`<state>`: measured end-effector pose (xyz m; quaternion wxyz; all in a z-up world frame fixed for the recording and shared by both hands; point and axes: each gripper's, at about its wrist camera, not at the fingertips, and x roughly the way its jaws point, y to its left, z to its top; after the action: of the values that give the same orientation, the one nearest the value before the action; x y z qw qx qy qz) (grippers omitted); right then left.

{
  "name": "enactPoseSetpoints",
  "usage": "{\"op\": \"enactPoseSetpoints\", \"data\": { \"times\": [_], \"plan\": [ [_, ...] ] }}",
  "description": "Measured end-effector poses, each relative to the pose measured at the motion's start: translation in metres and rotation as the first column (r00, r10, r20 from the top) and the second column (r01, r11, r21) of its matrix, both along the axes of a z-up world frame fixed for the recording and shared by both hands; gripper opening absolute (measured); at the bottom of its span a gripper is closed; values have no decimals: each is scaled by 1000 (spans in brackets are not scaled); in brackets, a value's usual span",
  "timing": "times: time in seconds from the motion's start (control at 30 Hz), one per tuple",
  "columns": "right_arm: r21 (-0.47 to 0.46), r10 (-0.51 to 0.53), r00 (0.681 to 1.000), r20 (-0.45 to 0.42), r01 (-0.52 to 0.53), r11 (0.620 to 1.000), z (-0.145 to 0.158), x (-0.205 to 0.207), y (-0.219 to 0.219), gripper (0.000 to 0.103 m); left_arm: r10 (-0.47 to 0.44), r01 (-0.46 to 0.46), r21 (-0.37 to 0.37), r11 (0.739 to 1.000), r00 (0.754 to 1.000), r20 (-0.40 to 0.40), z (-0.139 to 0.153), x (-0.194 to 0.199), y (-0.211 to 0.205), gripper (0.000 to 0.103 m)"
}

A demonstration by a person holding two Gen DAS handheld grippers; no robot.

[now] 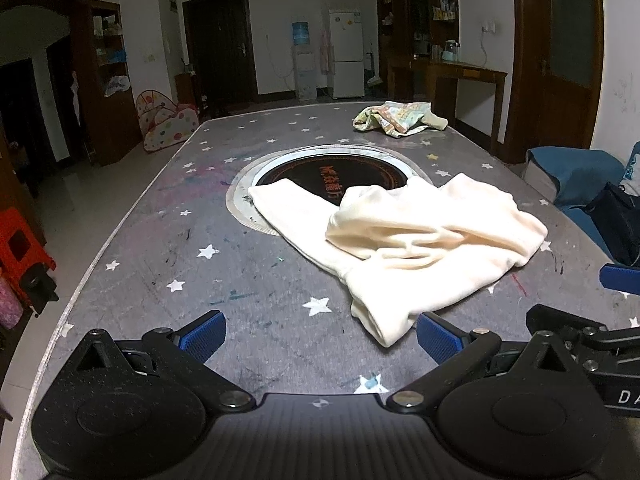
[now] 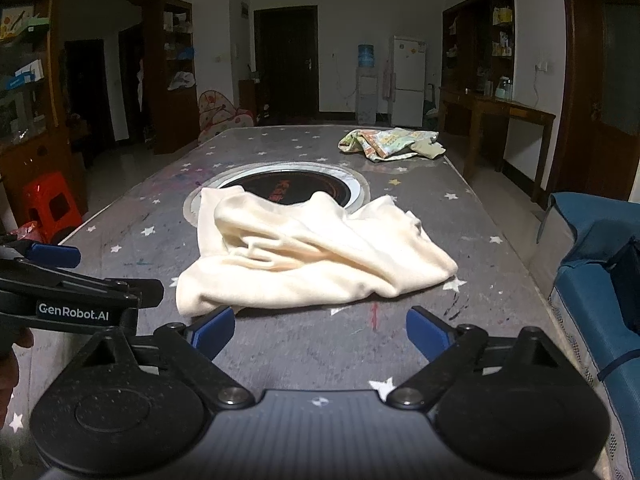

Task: Fold clothes
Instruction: 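Move both grippers toward the crumpled cream shirt's edge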

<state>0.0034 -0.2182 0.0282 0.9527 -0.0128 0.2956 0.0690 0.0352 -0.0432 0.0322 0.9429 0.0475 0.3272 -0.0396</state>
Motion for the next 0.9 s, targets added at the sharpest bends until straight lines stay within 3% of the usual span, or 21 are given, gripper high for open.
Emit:
{"op": "enactPoseSetpoints", "data": {
  "times": [0.4,0.73,0.8,0.9],
  "plan": [
    [-7,12,999,32,-12,1000,8,10,2,93,-14,14,-5,1000,1000,7,7,12,-1,103],
    [6,20,1000,7,-21,1000,12,23,3,90,-10,10,-17,1000,1000,1,9,25,4,103],
    [11,27,1000,7,-27,1000,13,25,5,91,-7,7,-20,1000,1000,-2,8,28,5,103],
    [2,33,999,-1,-33,999,12,29,7,100,-4,4,-15,1000,1000,-8,6,30,6,103]
  ]
}}
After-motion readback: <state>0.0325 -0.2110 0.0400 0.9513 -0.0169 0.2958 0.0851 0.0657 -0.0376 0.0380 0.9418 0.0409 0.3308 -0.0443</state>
